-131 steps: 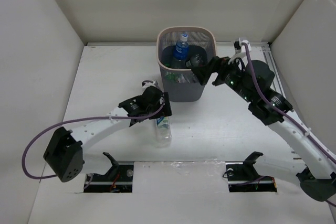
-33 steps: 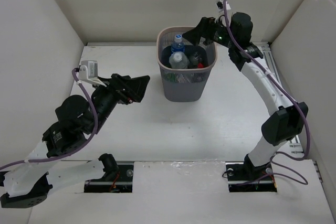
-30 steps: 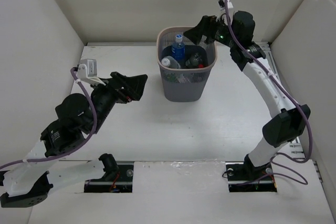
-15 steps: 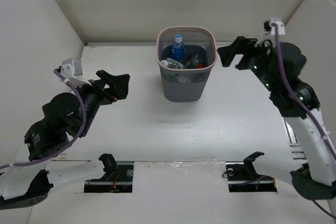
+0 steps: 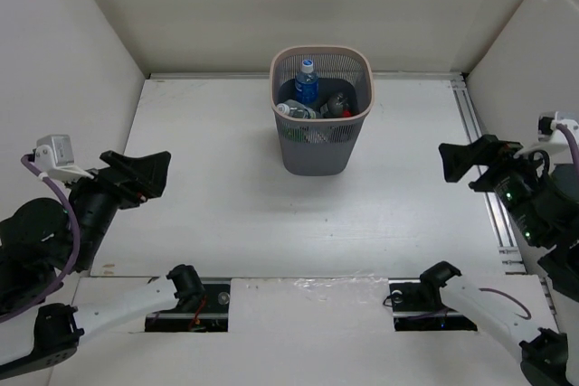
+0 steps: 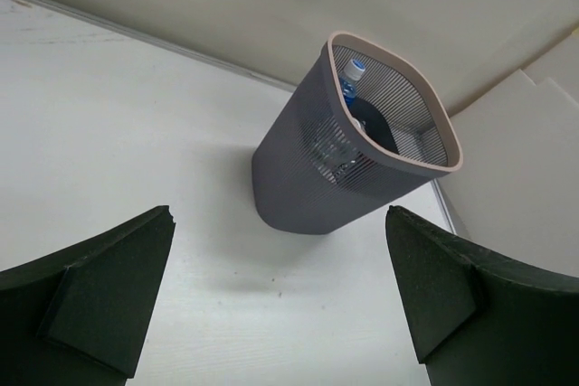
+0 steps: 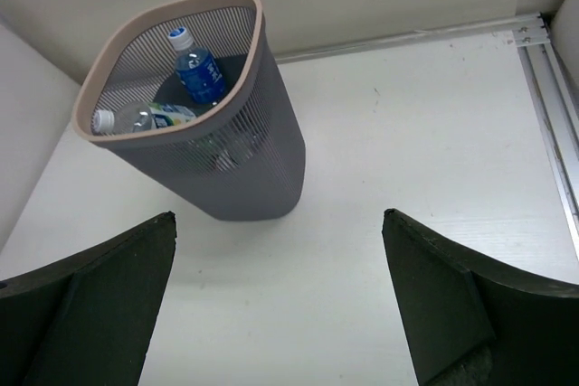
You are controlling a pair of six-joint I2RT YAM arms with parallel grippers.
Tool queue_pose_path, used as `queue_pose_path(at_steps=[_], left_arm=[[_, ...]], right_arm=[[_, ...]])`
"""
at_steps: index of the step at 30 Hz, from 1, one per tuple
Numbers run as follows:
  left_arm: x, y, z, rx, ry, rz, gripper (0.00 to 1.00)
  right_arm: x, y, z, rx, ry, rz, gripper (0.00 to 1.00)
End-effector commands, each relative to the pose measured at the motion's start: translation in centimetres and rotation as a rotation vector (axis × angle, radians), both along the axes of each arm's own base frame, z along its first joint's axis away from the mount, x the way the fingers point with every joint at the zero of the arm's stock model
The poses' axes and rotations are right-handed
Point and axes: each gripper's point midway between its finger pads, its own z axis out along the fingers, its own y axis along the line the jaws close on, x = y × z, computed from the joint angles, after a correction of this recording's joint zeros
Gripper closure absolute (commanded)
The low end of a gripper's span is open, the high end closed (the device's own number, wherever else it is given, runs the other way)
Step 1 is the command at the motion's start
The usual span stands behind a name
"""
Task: Put the plastic bottles in the bin
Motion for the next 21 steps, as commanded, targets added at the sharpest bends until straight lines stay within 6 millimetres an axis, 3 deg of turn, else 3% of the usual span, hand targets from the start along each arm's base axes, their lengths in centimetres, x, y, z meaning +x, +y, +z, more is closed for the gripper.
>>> queue_pose_path(at_steps=[1, 5, 11, 21], left_arm=[[-0.6, 0.2, -1.4, -0.016, 0.020, -0.022, 0.00], [-0.6, -0.8, -3.3, 0.000, 0.034, -0.056, 0.00], [-0.5, -0.9, -4.1, 0.007, 0.038, -0.056, 0.00], [-0.7, -0.6, -4.3, -0.010, 0.035, -0.056, 0.00]], right_arm=[[-1.4, -0.8, -1.9, -0.022, 0.051, -0.006, 0.01], [-2.0, -1.0, -2.9, -0.026, 0.062, 0.003, 0.01], [-2.2, -0.9, -3.3, -0.029, 0.071, 0.014, 0.01], [-2.5, -1.1, -3.2, -0.024, 0.063, 0.014, 0.01]])
